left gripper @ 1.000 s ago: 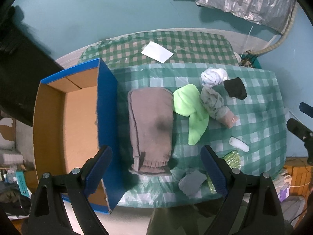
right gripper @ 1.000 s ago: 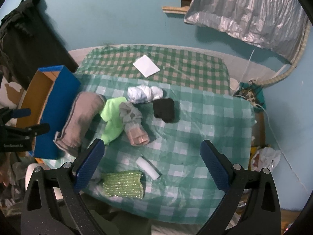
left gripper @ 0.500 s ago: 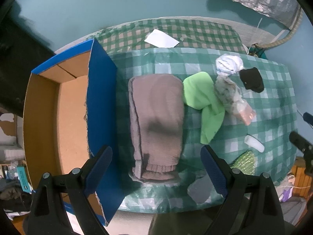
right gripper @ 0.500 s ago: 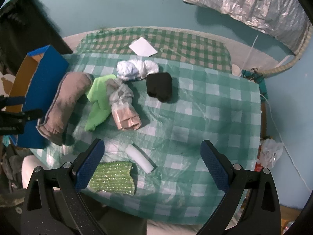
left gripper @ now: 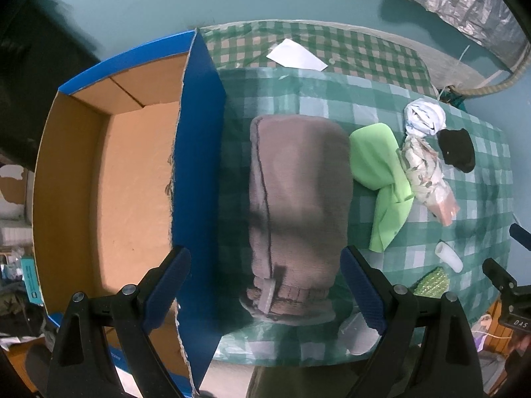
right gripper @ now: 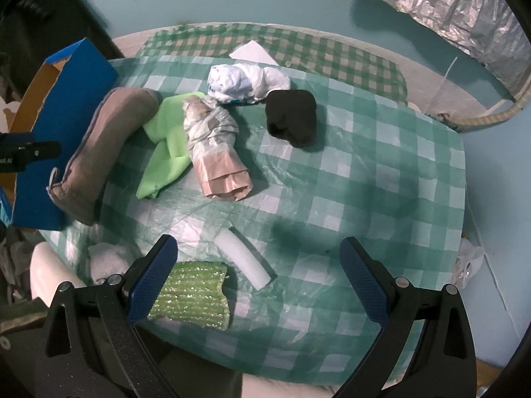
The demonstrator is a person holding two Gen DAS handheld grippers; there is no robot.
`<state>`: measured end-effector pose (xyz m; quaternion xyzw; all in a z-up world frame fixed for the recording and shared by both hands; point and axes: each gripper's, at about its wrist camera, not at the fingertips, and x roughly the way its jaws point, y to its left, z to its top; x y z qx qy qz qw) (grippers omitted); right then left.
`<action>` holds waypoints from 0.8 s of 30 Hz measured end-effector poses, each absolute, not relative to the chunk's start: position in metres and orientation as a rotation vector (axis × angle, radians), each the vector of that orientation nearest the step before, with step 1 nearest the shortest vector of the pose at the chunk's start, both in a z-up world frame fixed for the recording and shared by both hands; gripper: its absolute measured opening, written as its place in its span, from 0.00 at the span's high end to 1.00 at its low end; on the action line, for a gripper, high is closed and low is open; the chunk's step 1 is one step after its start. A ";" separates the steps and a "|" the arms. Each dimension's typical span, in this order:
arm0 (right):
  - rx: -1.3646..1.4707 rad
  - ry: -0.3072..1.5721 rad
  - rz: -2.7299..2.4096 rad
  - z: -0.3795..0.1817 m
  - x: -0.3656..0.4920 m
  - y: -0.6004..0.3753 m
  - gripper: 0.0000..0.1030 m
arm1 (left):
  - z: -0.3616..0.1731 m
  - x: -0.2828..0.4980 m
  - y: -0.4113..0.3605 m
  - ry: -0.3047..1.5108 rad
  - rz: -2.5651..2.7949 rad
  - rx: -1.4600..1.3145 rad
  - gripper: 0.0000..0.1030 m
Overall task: Organize soft objects
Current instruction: 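Move the left tool to the grey towel while the right tool approaches the white foam tube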
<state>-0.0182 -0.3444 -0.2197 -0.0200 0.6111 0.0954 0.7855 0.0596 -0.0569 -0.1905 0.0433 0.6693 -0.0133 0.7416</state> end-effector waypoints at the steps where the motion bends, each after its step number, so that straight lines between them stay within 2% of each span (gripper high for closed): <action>1: -0.044 1.319 0.209 -0.221 -0.018 -0.343 0.04 | -0.191 0.060 -0.056 1.470 -0.031 0.096 0.10; 9: -0.082 1.334 0.225 -0.233 -0.016 -0.338 0.05 | -0.196 0.057 -0.053 1.467 -0.020 0.118 0.10; 12: -0.102 1.349 0.235 -0.242 -0.018 -0.337 0.09 | -0.197 0.057 -0.047 1.466 -0.004 0.118 0.10; 18: -0.165 1.377 0.260 -0.260 -0.023 -0.331 0.11 | -0.202 0.057 -0.040 1.469 0.022 0.128 0.10; 21: -0.197 1.387 0.275 -0.270 -0.024 -0.327 0.17 | -0.198 0.051 -0.051 1.474 -0.042 0.124 0.10; 24: -0.206 1.393 0.281 -0.277 -0.025 -0.325 0.18 | -0.200 0.049 -0.066 1.474 -0.069 0.165 0.10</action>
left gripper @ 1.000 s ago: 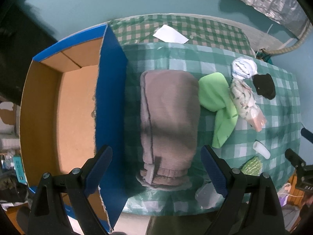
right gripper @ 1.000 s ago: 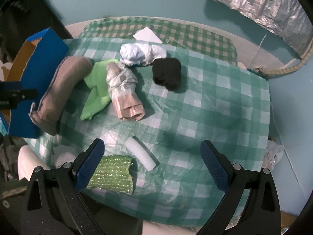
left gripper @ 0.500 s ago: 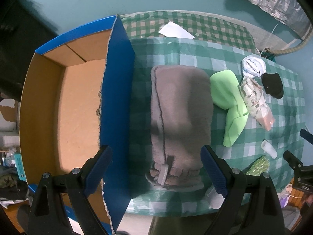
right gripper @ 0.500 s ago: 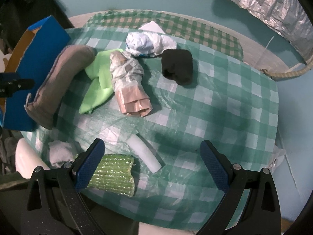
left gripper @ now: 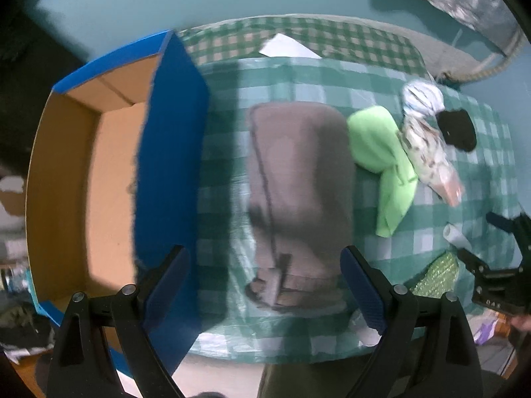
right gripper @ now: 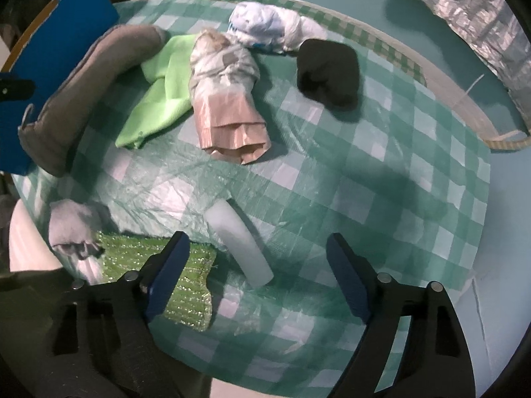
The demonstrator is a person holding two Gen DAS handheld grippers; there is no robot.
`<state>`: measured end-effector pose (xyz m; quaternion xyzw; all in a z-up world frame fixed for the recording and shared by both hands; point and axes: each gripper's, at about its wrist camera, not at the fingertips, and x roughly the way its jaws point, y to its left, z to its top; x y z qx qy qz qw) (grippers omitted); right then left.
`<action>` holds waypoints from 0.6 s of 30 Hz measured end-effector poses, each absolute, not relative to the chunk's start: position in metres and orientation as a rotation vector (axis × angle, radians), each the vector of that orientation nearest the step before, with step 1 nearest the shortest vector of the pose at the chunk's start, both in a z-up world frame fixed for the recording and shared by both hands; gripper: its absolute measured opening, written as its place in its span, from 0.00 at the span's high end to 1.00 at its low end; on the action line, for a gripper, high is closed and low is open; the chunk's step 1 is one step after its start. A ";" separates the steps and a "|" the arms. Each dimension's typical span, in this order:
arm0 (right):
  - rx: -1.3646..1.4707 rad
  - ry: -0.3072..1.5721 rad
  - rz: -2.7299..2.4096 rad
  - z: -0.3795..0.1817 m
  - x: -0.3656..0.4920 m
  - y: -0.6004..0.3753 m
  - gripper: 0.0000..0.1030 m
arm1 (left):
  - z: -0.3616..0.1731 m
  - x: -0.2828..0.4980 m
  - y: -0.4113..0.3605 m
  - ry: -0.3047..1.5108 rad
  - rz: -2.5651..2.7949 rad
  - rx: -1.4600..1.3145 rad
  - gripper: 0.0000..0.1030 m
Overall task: Organize soft objects
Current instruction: 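Move the left tool to the grey towel while the right tool approaches the white foam tube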
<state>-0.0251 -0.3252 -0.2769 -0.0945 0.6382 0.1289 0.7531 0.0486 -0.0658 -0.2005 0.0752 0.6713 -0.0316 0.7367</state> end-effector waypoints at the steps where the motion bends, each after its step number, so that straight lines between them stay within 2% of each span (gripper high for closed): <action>1: -0.206 1.395 0.281 -0.279 -0.025 -0.325 0.19 | -0.203 0.049 -0.071 1.484 -0.076 0.170 0.10; 11: -0.227 1.403 0.305 -0.294 -0.027 -0.315 0.24 | -0.228 0.062 -0.093 1.574 -0.144 0.098 0.09; 18: -0.249 1.415 0.312 -0.304 -0.037 -0.301 0.32 | -0.252 0.073 -0.109 1.583 -0.084 0.244 0.09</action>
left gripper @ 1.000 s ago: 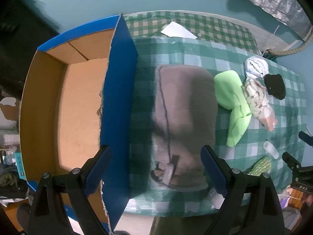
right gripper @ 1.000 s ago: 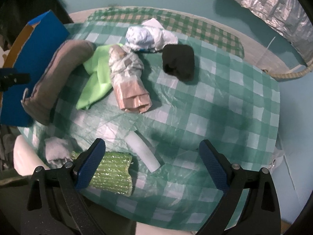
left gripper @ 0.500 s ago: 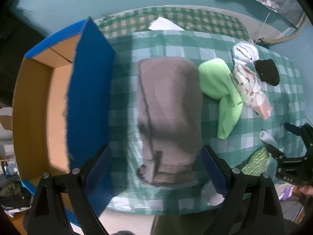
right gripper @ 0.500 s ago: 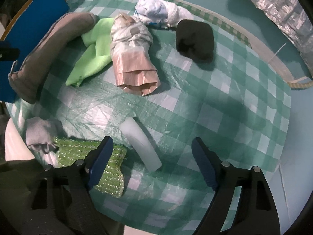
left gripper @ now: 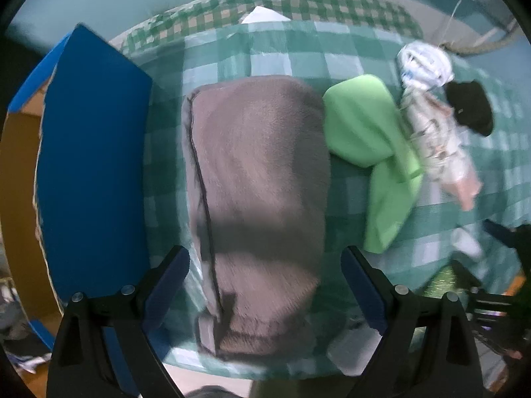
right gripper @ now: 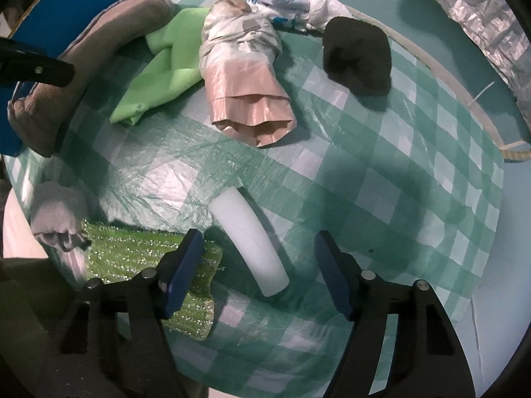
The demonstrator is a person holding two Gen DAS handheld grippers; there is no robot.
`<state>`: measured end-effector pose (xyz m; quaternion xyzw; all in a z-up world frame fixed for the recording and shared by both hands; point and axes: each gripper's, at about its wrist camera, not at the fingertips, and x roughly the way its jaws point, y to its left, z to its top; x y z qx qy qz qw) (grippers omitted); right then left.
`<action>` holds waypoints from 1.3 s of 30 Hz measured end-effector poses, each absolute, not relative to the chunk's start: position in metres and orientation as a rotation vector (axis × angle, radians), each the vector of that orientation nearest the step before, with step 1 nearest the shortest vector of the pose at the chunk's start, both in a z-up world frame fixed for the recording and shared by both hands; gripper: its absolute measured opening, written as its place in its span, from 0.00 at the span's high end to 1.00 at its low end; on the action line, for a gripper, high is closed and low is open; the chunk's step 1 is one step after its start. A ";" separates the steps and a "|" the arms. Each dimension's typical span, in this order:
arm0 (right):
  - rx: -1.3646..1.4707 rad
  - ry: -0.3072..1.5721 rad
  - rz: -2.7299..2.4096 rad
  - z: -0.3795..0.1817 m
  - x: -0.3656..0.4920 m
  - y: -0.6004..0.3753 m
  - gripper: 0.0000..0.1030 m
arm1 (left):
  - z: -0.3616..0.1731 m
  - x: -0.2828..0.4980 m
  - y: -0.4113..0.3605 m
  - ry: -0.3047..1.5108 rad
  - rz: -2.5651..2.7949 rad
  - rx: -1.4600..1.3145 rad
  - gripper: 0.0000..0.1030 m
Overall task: Organize soft objects
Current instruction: 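Move the left tool to the grey towel while the right tool approaches the white foam tube, then close the left tool on the grey towel while the right tool grasps the white foam tube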
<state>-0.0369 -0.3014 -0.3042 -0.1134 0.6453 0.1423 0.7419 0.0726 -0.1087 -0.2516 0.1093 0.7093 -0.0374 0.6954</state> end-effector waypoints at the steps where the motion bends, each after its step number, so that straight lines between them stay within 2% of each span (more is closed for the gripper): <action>1: -0.248 1.415 0.311 -0.305 -0.037 -0.300 0.35 | -0.255 0.074 -0.110 1.583 -0.076 0.270 0.09; 5: -0.241 1.423 0.311 -0.308 -0.035 -0.299 0.44 | -0.265 0.081 -0.111 1.595 -0.056 0.308 0.09; 12: -0.200 1.423 0.301 -0.309 -0.022 -0.300 0.76 | -0.281 0.090 -0.105 1.629 -0.032 0.276 0.09; 13: -0.188 1.426 0.304 -0.307 -0.020 -0.302 0.76 | -0.283 0.091 -0.103 1.626 -0.036 0.275 0.10; 14: -0.181 1.427 0.302 -0.307 -0.019 -0.302 0.77 | -0.283 0.090 -0.103 1.626 -0.042 0.276 0.12; 15: -0.171 1.424 0.300 -0.306 -0.017 -0.302 0.80 | -0.283 0.090 -0.103 1.623 -0.051 0.279 0.19; 20: -0.071 1.428 0.283 -0.297 -0.008 -0.321 0.83 | -0.276 0.079 -0.102 1.587 -0.083 0.279 0.47; 22: -0.025 1.428 0.277 -0.295 -0.005 -0.327 0.83 | -0.272 0.076 -0.100 1.569 -0.086 0.277 0.63; 24: 0.003 1.427 0.270 -0.291 -0.002 -0.334 0.83 | -0.266 0.074 -0.096 1.557 -0.091 0.259 0.70; 33: 0.061 1.377 0.256 -0.265 -0.004 -0.353 0.83 | -0.254 0.058 -0.088 1.556 -0.136 0.225 0.76; 39: 0.076 1.337 0.268 -0.250 -0.012 -0.350 0.83 | -0.239 0.046 -0.086 1.532 -0.150 0.191 0.77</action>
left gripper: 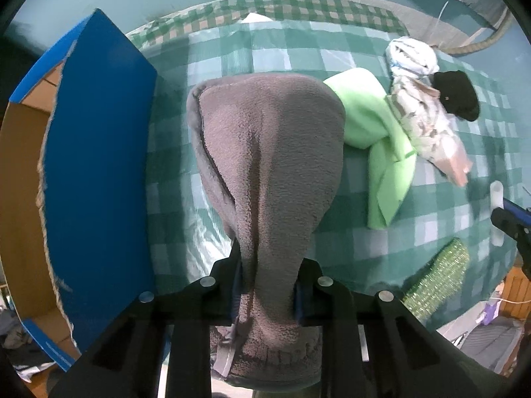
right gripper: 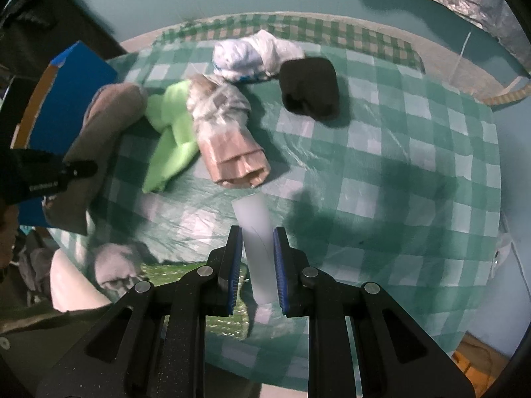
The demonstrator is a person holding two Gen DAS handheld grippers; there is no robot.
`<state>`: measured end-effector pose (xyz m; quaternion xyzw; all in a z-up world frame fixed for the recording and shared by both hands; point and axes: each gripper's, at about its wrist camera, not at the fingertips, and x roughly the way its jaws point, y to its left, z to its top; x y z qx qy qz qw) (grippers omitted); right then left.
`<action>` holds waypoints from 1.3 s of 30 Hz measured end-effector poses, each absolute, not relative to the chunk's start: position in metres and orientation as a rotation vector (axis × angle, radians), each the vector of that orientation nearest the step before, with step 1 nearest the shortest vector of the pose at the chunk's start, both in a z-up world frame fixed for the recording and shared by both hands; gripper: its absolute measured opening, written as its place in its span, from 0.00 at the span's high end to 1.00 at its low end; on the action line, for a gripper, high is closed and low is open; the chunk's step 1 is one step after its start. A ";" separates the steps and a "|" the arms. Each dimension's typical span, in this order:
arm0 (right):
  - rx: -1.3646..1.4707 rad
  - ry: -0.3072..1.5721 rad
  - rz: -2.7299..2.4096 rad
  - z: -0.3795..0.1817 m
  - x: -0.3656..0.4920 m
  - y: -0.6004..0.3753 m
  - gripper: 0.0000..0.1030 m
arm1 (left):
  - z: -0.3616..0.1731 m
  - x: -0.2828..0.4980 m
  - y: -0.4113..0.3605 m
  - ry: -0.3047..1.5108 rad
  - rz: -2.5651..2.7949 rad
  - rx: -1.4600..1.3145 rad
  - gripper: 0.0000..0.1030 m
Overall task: Organize soft objects
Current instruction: 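Close the left tool on the grey towel while the right tool grasps the white foam tube, then lift the grey towel with the left tool while the right tool carries the foam tube toward the box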
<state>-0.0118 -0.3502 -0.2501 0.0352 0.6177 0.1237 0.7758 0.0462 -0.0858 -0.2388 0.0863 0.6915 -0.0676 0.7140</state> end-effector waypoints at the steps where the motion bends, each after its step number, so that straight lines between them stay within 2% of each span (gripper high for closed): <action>1: 0.074 1.330 0.270 -0.249 -0.011 -0.348 0.83 | -0.235 0.045 -0.086 1.527 -0.151 0.190 0.77; 23: 0.032 1.280 0.299 -0.190 -0.023 -0.327 0.83 | -0.167 0.003 -0.086 1.408 -0.163 0.202 0.77; 39: -0.004 1.190 0.386 -0.126 -0.010 -0.287 0.83 | -0.116 -0.014 -0.068 1.322 -0.135 0.161 0.77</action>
